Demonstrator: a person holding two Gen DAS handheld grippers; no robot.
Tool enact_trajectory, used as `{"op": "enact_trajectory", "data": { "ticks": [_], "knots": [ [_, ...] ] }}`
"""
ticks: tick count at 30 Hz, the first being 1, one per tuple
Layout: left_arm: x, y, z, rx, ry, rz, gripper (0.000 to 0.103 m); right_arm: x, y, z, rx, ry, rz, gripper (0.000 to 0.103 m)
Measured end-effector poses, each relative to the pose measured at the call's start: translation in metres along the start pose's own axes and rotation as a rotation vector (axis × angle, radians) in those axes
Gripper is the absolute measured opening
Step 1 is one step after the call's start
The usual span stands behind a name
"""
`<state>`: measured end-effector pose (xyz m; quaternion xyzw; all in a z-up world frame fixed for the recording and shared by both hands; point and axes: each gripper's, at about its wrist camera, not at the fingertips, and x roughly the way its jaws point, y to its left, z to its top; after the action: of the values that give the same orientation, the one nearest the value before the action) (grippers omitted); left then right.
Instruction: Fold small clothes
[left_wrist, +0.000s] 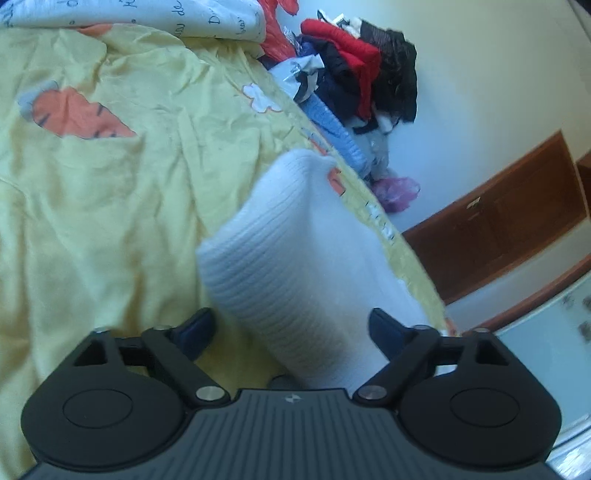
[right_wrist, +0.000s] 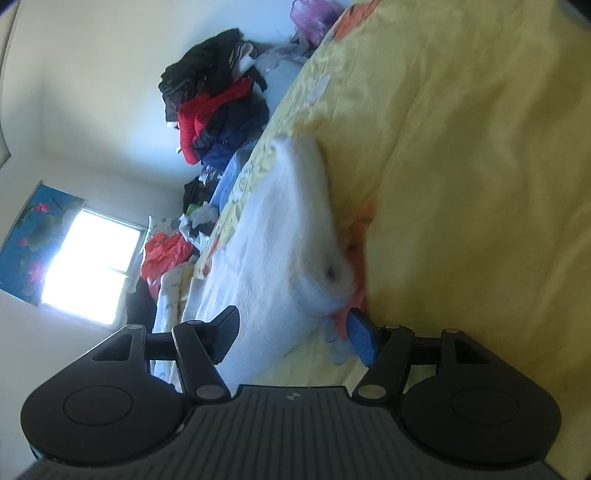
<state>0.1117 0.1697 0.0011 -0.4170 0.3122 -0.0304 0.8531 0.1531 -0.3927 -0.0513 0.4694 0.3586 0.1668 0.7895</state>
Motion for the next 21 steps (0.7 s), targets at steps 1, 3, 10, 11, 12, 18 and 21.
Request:
{"op": "enact_trajectory", "data": {
  "ticks": [1, 3, 10, 11, 12, 18, 21],
  "knots": [
    [0.003, 0.0, 0.001, -0.02, -0.004, -0.01, 0.094, 0.006, 0.003, 0.0, -0.002, -0.011, -0.003, 0.064],
    [0.011, 0.001, 0.004, -0.056, -0.019, -0.025, 0.094, 0.015, 0.01, -0.001, -0.009, -0.039, -0.024, 0.064],
    [0.02, -0.007, 0.003, -0.033, -0.055, 0.012, 0.094, 0.027, 0.023, -0.008, -0.021, -0.096, -0.106, 0.066],
    [0.02, -0.008, 0.002, -0.023, -0.057, 0.016, 0.093, 0.025, 0.02, -0.009, -0.014, -0.101, -0.108, 0.066],
    [0.019, -0.009, 0.0, -0.014, -0.06, 0.022, 0.089, 0.022, 0.019, -0.01, -0.004, -0.109, -0.113, 0.065],
    [0.02, -0.007, -0.004, -0.003, -0.105, 0.033, 0.083, -0.001, 0.008, -0.021, -0.003, -0.214, -0.181, 0.057],
    [0.026, -0.016, -0.008, 0.013, -0.145, 0.071, 0.083, 0.013, 0.01, -0.014, -0.015, -0.242, -0.197, 0.058]
  ]
}}
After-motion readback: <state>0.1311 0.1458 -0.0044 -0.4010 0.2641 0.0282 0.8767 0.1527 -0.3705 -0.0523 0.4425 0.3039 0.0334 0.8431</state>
